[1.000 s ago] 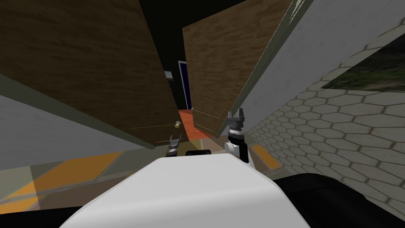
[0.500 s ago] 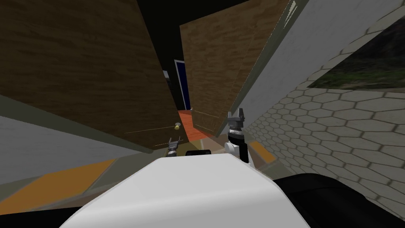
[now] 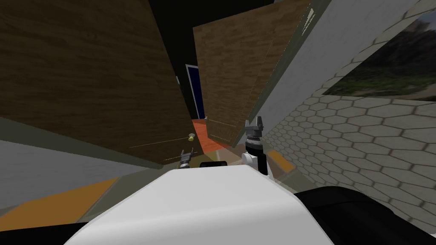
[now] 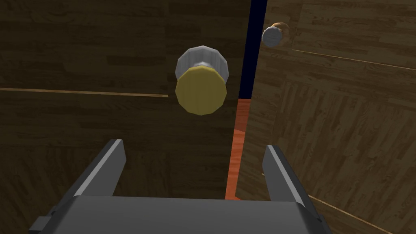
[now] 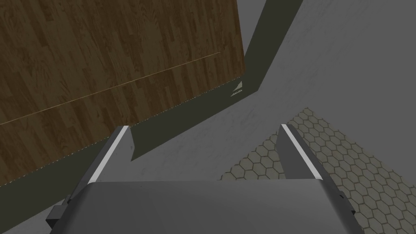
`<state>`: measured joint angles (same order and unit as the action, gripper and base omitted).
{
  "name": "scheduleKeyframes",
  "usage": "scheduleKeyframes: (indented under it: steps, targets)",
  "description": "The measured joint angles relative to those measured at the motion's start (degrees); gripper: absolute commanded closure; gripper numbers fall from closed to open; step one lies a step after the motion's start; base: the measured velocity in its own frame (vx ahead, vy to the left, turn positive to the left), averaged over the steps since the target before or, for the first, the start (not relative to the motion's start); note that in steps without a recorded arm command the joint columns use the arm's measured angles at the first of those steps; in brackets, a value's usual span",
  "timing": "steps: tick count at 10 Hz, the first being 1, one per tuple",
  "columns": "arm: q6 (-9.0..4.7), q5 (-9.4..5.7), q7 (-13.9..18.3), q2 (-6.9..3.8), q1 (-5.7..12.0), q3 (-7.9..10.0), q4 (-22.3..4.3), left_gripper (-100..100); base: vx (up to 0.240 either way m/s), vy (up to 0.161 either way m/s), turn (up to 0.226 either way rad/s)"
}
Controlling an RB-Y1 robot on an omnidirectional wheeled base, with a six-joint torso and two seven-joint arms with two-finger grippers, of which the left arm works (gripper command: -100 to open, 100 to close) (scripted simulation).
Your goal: Push the door open
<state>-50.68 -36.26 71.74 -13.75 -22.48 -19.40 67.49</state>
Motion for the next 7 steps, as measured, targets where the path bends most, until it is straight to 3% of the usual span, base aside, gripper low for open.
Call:
scheduleKeyframes:
  steps: [6, 7]
  targets:
    - [0.48, -0.22, -0.43, 1.36, 2.26, 1.12, -2.06, -100, 0.187, 0.053, -0.026]
    - [0.51, -0.22, -0.45, 1.38, 2.33, 1.15, -2.08, 100, -0.015, -0.002, 0.008]
